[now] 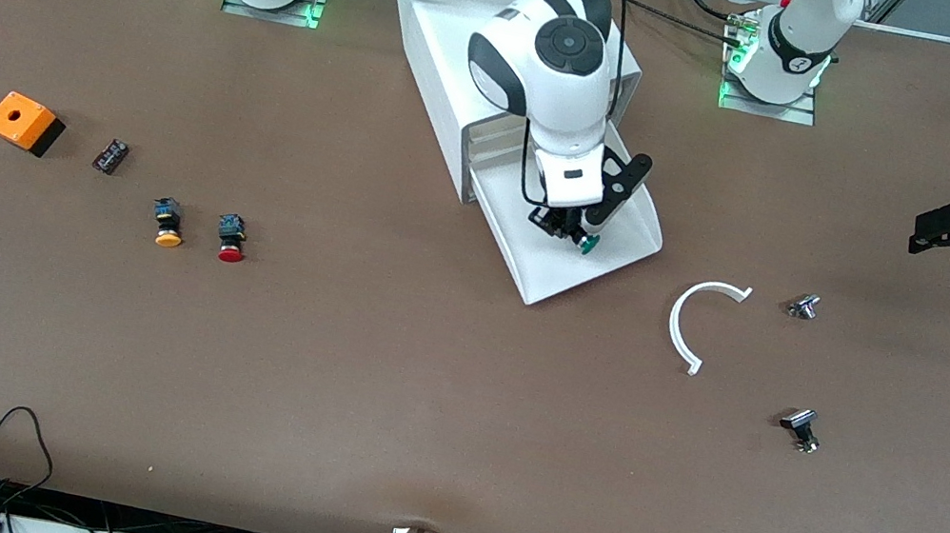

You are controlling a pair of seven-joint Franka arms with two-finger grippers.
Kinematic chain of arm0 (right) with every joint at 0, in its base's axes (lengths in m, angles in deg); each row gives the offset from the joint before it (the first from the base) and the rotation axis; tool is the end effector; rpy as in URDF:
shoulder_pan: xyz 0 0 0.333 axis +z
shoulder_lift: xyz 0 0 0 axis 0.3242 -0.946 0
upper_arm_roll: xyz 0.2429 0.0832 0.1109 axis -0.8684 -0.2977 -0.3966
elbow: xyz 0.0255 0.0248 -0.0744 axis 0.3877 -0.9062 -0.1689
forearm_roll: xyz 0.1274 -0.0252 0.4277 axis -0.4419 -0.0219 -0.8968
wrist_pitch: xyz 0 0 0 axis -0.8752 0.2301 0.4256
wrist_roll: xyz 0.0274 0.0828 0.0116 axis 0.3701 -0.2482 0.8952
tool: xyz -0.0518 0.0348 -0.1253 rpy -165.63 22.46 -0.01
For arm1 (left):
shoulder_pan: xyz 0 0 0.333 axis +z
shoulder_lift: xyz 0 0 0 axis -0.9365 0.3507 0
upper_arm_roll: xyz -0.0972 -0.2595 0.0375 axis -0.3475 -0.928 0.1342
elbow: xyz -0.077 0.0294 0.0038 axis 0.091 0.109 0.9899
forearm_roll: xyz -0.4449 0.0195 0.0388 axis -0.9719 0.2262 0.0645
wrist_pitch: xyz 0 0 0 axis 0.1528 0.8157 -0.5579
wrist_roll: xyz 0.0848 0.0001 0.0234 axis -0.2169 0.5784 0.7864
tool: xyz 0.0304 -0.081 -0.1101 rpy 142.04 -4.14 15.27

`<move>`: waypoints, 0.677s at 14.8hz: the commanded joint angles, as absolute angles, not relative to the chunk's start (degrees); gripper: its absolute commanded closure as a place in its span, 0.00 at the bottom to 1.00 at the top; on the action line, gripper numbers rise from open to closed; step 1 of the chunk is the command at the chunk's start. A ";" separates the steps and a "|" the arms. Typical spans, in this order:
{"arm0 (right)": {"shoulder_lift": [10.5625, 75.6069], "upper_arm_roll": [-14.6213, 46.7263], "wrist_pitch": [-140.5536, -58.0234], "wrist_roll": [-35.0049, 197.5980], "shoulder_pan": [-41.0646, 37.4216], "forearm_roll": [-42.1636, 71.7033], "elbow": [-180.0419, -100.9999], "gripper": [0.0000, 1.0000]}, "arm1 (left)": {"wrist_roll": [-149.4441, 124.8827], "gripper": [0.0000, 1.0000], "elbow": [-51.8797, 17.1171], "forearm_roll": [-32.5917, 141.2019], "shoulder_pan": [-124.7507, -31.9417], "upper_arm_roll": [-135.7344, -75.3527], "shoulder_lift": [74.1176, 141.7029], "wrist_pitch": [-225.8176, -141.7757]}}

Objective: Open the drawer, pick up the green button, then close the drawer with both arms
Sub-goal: 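Lift the green button out with the right gripper while the left gripper reaches the drawer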

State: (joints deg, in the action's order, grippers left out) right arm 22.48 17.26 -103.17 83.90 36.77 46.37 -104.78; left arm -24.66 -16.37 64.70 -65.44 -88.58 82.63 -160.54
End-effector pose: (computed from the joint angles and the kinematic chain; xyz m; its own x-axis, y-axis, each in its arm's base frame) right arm 0.5088 0.6349 0.3093 0.5314 0.8200 0.2125 0.8366 -0.5474 0.0201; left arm 0.6050 0.0324 0.4786 0.9940 -0.0573 -0.0931 -0.0589 -0.9982 -0.0146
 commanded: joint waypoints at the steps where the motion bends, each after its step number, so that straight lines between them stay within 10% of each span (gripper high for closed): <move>1: 25.76 18.07 -100.21 84.17 36.10 47.04 -105.31 0.79 | -24.36 0.00 -16.11 66.46 -65.25 -88.54 85.00 -159.88; 10: 36.38 18.60 -93.27 91.18 29.96 55.66 -113.46 0.78 | -16.22 0.01 -17.16 62.70 -70.25 -88.62 98.80 -162.33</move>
